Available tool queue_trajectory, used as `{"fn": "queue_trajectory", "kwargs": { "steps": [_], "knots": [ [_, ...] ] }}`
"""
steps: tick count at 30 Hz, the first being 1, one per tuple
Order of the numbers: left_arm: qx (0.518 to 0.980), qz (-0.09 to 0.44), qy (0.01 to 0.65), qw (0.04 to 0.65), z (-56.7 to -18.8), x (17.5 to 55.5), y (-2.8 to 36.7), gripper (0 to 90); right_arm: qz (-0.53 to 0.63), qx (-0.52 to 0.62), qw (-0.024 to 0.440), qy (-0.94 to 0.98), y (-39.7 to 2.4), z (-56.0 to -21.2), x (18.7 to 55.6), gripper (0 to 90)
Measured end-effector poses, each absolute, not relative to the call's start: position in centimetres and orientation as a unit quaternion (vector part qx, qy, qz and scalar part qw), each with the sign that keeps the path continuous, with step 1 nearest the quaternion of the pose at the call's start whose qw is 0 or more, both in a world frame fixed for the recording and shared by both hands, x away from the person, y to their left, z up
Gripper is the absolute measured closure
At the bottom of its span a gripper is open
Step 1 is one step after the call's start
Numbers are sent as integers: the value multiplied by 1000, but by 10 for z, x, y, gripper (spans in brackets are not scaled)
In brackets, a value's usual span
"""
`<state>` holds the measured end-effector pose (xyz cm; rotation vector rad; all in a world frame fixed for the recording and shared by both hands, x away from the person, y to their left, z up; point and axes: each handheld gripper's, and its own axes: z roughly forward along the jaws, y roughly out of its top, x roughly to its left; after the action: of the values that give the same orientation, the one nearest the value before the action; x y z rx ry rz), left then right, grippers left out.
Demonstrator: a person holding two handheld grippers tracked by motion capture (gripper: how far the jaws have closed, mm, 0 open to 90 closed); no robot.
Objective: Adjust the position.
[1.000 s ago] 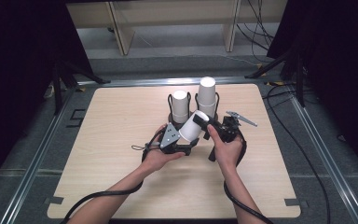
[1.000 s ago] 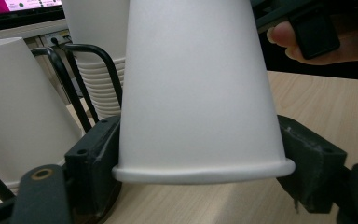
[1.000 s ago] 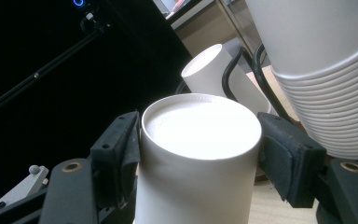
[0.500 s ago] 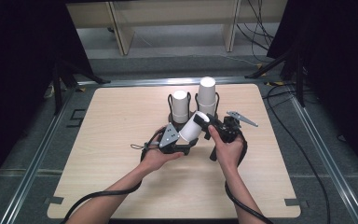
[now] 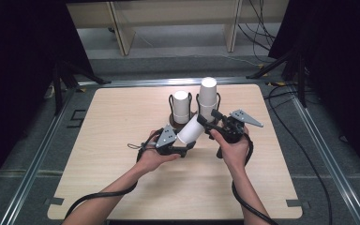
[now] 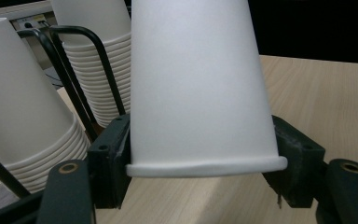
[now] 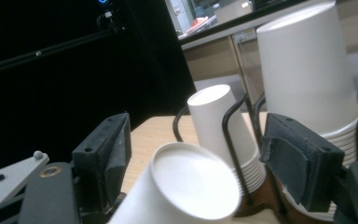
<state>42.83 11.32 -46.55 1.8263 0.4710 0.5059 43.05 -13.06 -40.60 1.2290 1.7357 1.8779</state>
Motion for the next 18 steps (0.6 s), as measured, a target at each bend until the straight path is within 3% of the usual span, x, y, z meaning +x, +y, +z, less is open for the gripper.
{"fn": "queue_trajectory", "kwargs": {
  "steps": [8,18],
  "knots": [
    [786,207,188,551,-462,427,129,320,635,392,207,632,-145,-410,425,199],
    [811,195,161,528,-454,426,148,320,615,377,199,663,-151,-422,421,212]
  ]
}}
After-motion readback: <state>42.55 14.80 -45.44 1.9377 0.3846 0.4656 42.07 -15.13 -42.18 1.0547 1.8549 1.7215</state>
